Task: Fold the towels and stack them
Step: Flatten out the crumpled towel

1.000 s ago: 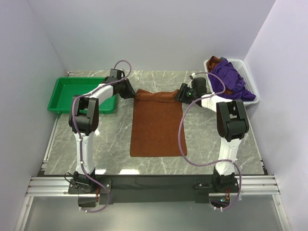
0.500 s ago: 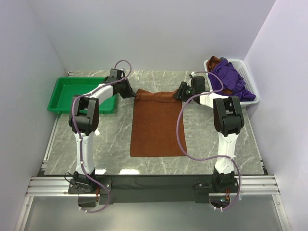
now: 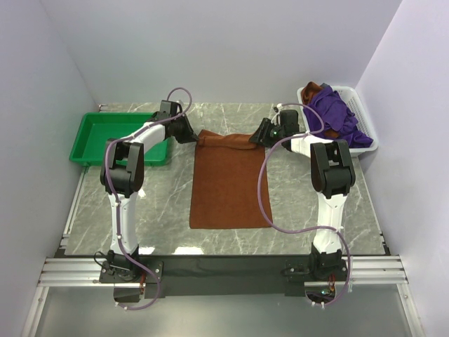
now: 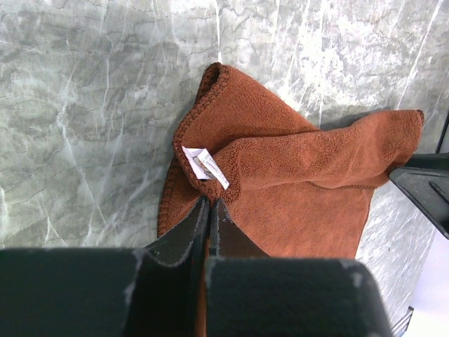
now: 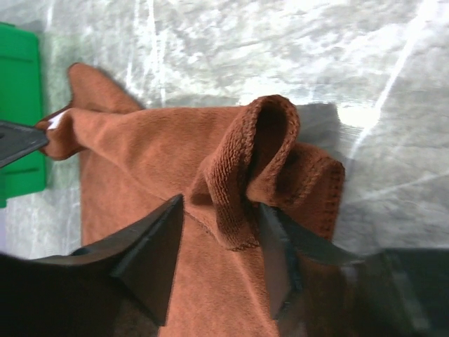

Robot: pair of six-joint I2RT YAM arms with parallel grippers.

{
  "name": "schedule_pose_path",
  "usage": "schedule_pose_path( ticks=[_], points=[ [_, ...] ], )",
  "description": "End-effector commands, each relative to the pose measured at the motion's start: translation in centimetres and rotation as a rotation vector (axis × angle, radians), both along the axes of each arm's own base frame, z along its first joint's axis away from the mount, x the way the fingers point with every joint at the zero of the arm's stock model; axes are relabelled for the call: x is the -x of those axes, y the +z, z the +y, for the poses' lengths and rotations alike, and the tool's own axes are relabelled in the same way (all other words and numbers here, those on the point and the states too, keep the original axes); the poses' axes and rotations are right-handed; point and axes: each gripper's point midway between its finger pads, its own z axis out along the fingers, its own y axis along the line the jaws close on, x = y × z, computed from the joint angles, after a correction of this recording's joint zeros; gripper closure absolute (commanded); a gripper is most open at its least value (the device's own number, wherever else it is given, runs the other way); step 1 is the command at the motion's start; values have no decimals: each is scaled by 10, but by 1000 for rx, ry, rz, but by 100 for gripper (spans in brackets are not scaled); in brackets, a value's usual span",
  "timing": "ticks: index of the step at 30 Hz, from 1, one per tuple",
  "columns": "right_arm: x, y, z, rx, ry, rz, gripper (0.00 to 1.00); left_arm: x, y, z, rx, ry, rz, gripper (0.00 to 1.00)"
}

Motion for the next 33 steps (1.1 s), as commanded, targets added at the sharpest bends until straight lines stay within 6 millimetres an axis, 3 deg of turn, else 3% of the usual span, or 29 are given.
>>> schedule_pose_path(
  ticks=[1, 6, 8, 15, 23, 25, 26, 27, 29, 30, 32, 33],
  points=[
    [-15, 26, 9, -63, 47, -78, 51, -2, 18, -5, 21, -23, -45, 99],
    [-10, 36, 14, -94, 67, -87, 64, -2, 19, -5, 19, -23, -46, 99],
    [-8, 39, 13, -96, 65, -83, 64, -1, 19, -4, 18, -24, -46, 99],
    [1, 15, 4, -88, 10, -10, 59, 1, 19, -4, 18, -26, -45, 99],
    [-4, 9, 6, -102, 6, 4, 59, 2, 19, -4, 20, -28, -39, 99],
    [-4, 15, 5, -97, 8, 1, 68, 2, 21, -4, 20, -25, -41, 99],
    [-4, 18, 5, -86, 13, -9, 76, 1, 24, -4, 21, -23, -47, 99],
    [-5, 22, 3, -77, 12, -17, 90, 0, 29, -3, 21, -20, -55, 99],
    [-4, 34, 0, -47, 9, -29, 100, -2, 37, -3, 20, -15, -69, 99],
    [-6, 48, -2, -36, 4, -57, 100, -2, 44, -2, 15, -13, -79, 99],
    [-3, 54, -8, 4, -3, -41, 100, -3, 55, -1, 16, -7, -92, 99],
    [-6, 66, -10, 14, -9, -58, 100, -3, 63, -1, 20, -5, -102, 99]
  ],
)
